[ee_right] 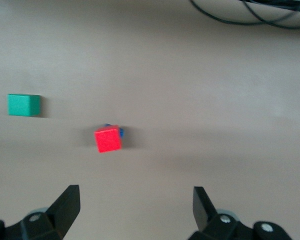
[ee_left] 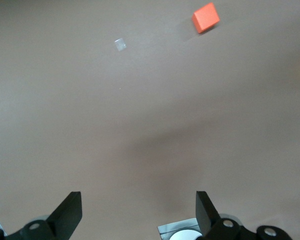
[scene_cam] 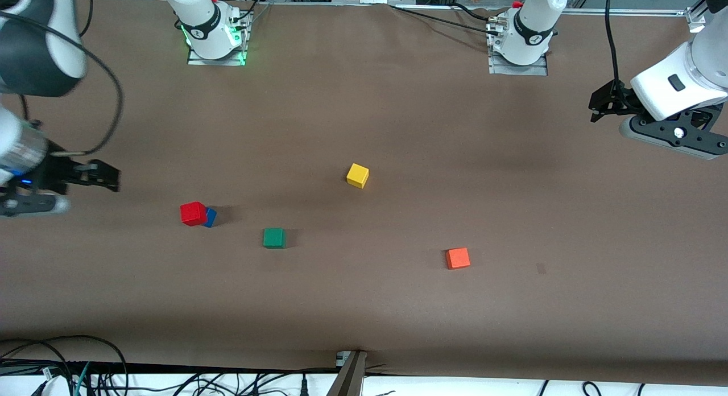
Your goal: Pass red block to right arm, stack on blue
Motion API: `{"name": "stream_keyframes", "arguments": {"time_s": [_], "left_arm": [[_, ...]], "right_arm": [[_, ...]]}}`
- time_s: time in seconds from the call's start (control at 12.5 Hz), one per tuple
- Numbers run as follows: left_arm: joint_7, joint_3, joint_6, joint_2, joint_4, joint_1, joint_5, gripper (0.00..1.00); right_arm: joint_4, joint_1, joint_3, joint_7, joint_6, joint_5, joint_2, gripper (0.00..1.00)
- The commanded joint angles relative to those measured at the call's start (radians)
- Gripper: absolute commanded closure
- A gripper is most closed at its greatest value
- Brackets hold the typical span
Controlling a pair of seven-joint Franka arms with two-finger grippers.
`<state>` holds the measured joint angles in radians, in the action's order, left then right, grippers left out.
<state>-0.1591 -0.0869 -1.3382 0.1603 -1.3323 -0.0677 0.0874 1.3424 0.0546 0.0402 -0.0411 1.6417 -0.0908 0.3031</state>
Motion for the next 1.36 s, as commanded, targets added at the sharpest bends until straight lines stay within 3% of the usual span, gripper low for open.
{"name": "stream_keyframes", "arguments": {"time_s": [0.0, 0.08, 0.24, 0.4, 0.48, 0.72, 1.28], "left_arm": [[0.035, 0.052, -0.093, -0.083, -0.146, -0.021, -0.023, 0.00], [0.035, 0.079, -0.160, -0.125, -0.228, -0.017, -0.053, 0.00], [0.039, 0.096, -0.180, -0.142, -0.265, -0.017, -0.061, 0.00], [0.065, 0.096, -0.185, -0.140, -0.252, 0.008, -0.066, 0.00], [0.069, 0.095, -0.187, -0.139, -0.236, 0.026, -0.067, 0.00], [0.069, 0.088, -0.185, -0.133, -0.203, 0.054, -0.093, 0.00], [0.070, 0.082, -0.173, -0.131, -0.193, 0.045, -0.094, 0.00]], "right_arm": [[-0.057, -0.001, 0.029, -0.003, -0.155, -0.012, -0.002, 0.00], [-0.058, -0.002, 0.029, 0.003, -0.172, 0.009, -0.027, 0.00], [0.068, -0.050, 0.023, 0.010, -0.117, 0.152, -0.129, 0.00], [0.287, -0.049, 0.029, 0.012, -0.021, 0.143, -0.281, 0.00], [0.344, -0.042, 0.027, 0.012, 0.013, 0.110, -0.332, 0.00], [0.374, -0.048, -0.015, 0.174, -0.011, 0.071, -0.363, 0.00], [0.365, -0.076, -0.037, 0.172, -0.003, 0.074, -0.352, 0.00]]}}
